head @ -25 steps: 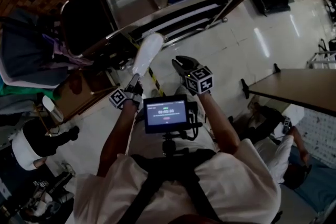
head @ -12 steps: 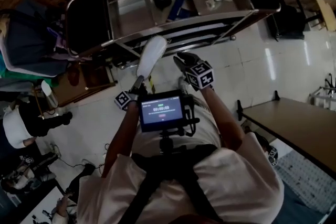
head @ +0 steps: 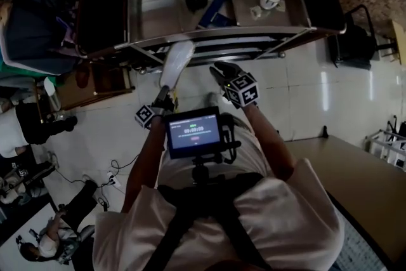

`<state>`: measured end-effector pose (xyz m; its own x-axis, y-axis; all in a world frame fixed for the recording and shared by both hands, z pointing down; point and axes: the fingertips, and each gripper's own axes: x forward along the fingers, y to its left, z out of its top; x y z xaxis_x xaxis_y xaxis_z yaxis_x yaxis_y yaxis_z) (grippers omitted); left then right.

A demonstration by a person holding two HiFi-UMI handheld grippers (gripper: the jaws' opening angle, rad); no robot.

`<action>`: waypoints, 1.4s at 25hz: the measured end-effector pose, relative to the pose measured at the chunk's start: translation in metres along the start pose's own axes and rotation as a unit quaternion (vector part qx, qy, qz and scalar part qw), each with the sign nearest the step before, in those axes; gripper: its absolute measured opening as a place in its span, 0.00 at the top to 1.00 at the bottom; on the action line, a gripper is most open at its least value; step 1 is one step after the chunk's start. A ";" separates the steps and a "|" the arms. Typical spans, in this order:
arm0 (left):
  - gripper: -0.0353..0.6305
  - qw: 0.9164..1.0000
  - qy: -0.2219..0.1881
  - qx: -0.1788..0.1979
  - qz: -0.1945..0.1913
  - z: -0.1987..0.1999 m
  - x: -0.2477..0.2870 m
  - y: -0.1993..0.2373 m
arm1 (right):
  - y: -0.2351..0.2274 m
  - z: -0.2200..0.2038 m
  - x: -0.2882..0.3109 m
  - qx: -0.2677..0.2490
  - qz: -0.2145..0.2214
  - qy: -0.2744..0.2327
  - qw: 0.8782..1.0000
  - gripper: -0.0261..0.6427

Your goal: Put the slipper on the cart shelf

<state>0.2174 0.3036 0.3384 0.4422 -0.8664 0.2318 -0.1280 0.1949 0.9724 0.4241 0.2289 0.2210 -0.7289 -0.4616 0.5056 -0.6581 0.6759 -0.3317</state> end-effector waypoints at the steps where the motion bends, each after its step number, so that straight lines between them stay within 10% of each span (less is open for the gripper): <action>1: 0.86 1.000 -0.007 0.001 0.003 -0.001 0.004 0.003 | -0.005 -0.002 0.000 0.000 0.003 0.001 1.000 0.82; 35: 0.86 0.996 -0.074 -0.028 0.046 0.016 0.129 0.058 | -0.085 -0.028 -0.019 0.017 -0.015 0.041 0.999 0.82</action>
<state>0.2526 0.1962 0.4245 0.2938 -0.9015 0.3178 -0.1105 0.2983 0.9481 0.4989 0.1958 0.2618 -0.6915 -0.4322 0.5788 -0.6867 0.6421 -0.3409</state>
